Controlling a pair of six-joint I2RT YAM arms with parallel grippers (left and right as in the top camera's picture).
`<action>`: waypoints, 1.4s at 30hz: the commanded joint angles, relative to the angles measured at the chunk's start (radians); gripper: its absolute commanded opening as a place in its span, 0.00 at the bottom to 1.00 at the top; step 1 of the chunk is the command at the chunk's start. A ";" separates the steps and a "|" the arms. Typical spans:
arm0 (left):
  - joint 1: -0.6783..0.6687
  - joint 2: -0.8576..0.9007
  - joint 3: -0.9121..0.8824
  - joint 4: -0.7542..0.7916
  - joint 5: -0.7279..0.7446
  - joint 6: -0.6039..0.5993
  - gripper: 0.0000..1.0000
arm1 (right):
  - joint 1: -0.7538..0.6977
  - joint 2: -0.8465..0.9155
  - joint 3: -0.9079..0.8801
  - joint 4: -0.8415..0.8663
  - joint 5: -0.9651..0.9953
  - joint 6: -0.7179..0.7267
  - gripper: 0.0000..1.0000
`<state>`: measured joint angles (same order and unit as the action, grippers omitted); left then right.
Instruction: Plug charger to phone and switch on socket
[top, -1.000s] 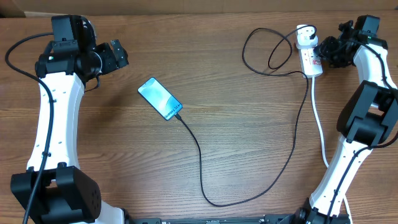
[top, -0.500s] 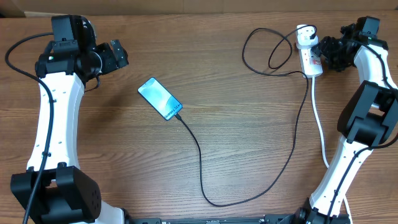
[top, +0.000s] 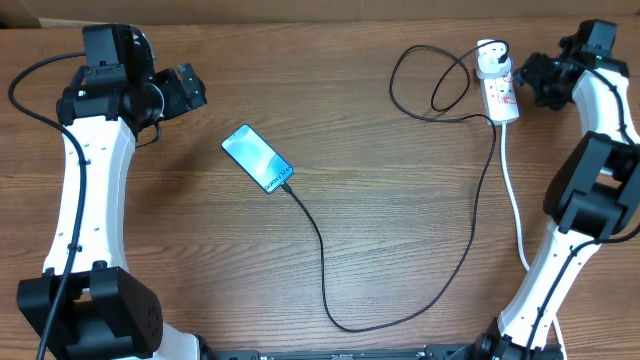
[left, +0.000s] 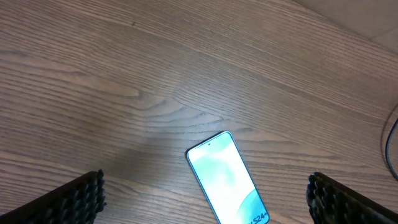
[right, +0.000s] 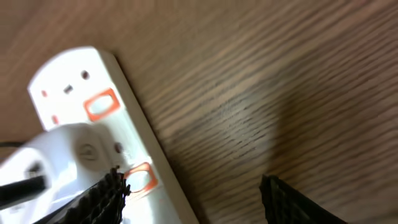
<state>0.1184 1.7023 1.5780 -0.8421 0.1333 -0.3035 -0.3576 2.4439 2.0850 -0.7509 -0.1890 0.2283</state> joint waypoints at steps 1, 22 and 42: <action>0.005 0.005 0.003 0.001 -0.010 0.012 0.99 | -0.004 -0.060 0.005 0.008 0.032 0.001 0.70; 0.005 0.005 0.003 0.001 -0.010 0.012 1.00 | 0.032 -0.057 -0.052 0.051 0.036 -0.024 0.74; 0.005 0.005 0.003 0.001 -0.010 0.012 1.00 | 0.032 -0.035 -0.064 0.060 0.071 -0.019 0.75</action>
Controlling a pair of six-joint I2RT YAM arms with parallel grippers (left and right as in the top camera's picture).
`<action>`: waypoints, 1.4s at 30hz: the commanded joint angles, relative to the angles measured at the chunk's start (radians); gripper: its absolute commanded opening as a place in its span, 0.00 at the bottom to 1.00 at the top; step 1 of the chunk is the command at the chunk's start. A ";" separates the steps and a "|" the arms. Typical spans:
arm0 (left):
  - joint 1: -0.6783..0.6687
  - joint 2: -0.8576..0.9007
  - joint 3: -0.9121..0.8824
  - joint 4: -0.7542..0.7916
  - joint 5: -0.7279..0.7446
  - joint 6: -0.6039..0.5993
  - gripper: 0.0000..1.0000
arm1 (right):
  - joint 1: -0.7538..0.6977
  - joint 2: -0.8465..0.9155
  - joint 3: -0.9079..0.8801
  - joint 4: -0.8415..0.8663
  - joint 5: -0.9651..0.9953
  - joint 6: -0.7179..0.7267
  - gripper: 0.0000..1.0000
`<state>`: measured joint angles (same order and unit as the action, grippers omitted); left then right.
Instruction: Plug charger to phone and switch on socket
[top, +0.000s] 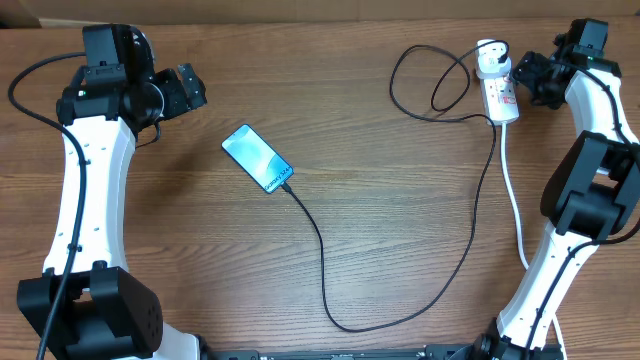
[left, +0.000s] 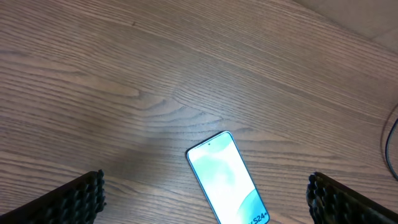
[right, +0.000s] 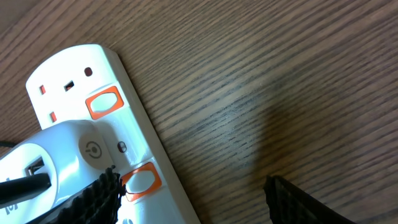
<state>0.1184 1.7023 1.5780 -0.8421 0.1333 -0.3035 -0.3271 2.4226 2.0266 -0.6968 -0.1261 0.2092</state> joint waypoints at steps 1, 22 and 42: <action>0.005 0.005 0.003 0.001 -0.010 0.012 1.00 | 0.002 -0.010 -0.006 0.005 0.009 0.000 0.75; 0.005 0.005 0.003 0.001 -0.010 0.012 0.99 | 0.003 0.031 -0.006 0.003 0.006 0.000 0.74; 0.005 0.005 0.003 0.001 -0.010 0.012 0.99 | 0.003 0.032 -0.006 -0.016 -0.002 -0.001 0.73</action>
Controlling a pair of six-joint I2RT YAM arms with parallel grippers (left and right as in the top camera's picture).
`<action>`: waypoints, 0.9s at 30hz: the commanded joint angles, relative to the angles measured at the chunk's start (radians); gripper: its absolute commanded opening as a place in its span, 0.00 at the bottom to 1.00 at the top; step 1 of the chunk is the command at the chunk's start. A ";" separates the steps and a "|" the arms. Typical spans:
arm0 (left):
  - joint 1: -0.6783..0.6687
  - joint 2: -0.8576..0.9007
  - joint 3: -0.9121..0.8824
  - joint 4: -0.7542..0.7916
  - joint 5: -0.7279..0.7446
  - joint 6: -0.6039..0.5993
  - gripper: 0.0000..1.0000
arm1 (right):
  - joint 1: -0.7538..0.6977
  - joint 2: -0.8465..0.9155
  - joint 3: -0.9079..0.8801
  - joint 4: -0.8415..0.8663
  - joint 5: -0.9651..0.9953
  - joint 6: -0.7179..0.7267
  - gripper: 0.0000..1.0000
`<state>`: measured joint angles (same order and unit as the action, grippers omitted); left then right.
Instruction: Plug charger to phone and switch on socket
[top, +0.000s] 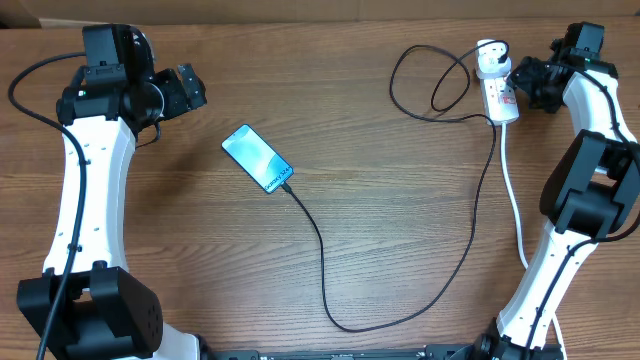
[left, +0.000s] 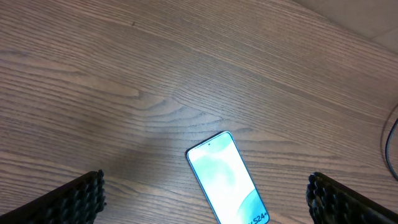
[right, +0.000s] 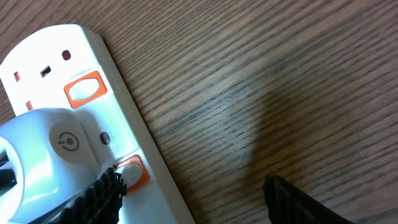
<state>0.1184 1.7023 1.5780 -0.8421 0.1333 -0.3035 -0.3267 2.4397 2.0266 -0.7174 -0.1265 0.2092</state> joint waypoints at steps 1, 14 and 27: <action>0.005 0.005 0.003 0.001 -0.010 0.012 0.99 | 0.003 0.014 -0.006 0.004 -0.006 -0.001 0.73; 0.005 0.005 0.003 0.001 -0.010 0.012 1.00 | 0.023 0.038 -0.006 0.005 -0.013 -0.005 0.72; 0.005 0.005 0.003 0.001 -0.010 0.012 1.00 | 0.037 0.058 -0.006 0.001 -0.007 -0.004 0.73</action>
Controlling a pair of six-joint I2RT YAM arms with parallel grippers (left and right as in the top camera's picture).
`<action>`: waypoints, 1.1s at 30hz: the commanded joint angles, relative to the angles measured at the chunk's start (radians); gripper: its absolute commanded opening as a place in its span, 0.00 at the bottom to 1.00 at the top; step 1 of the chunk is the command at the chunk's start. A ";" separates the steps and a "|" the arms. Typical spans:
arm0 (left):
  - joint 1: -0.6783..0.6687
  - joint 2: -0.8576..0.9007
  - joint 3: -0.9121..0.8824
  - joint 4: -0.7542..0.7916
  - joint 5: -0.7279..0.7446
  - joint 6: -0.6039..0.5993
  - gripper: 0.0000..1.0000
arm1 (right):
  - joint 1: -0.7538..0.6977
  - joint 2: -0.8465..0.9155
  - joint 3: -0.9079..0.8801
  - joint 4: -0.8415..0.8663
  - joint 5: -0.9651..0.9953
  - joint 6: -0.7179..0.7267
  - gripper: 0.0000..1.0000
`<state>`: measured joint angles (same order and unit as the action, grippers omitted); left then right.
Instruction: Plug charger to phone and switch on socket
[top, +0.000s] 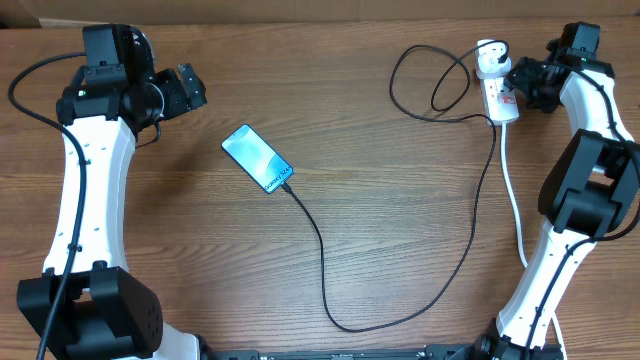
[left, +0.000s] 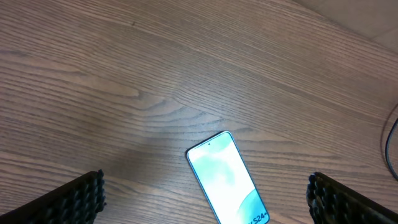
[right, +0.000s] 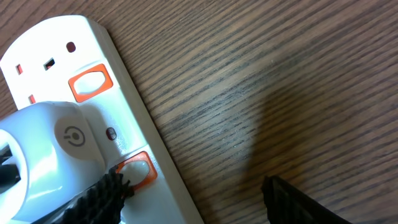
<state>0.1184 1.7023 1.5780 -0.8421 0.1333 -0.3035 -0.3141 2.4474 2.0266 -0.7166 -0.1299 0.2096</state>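
The phone (top: 257, 158) lies screen up at mid-left of the table, lit, with the black charger cable (top: 322, 270) in its lower end. The cable loops round to the white charger adapter (top: 490, 60), which is plugged into the white power strip (top: 500, 92) at the far right. My right gripper (right: 193, 202) is open beside the strip. Its left finger (right: 99, 198) touches the edge of the strip's lower orange switch (right: 135, 172), next to the adapter (right: 46, 140). My left gripper (left: 205, 183) hangs open above the phone (left: 227, 177).
A second orange switch (right: 90, 83) and a free socket sit at the strip's far end. The strip's white mains lead (top: 515, 205) runs down the right side. The black cable forms a loop (top: 430, 85) left of the strip.
My right gripper has shifted slightly along the strip, its left finger still at the lower orange switch. The left arm, phone and cable have not moved.
The cable was in the phone and the adapter in the strip at every moment. My right gripper stayed open beside the strip, shifting a little each time, with its left finger at the lower orange switch. The left gripper stayed open over the phone.
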 joint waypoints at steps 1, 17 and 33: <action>0.005 0.005 0.003 0.001 -0.010 0.012 1.00 | 0.024 0.051 -0.006 0.001 0.000 -0.005 0.73; 0.005 0.005 0.003 0.001 -0.010 0.012 1.00 | -0.011 0.036 0.038 -0.025 0.002 0.000 0.76; 0.005 0.005 0.003 0.001 -0.010 0.012 1.00 | -0.028 0.002 0.064 -0.042 -0.005 0.008 0.76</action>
<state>0.1184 1.7023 1.5780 -0.8421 0.1333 -0.3035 -0.3252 2.4531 2.0548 -0.7570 -0.1307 0.2100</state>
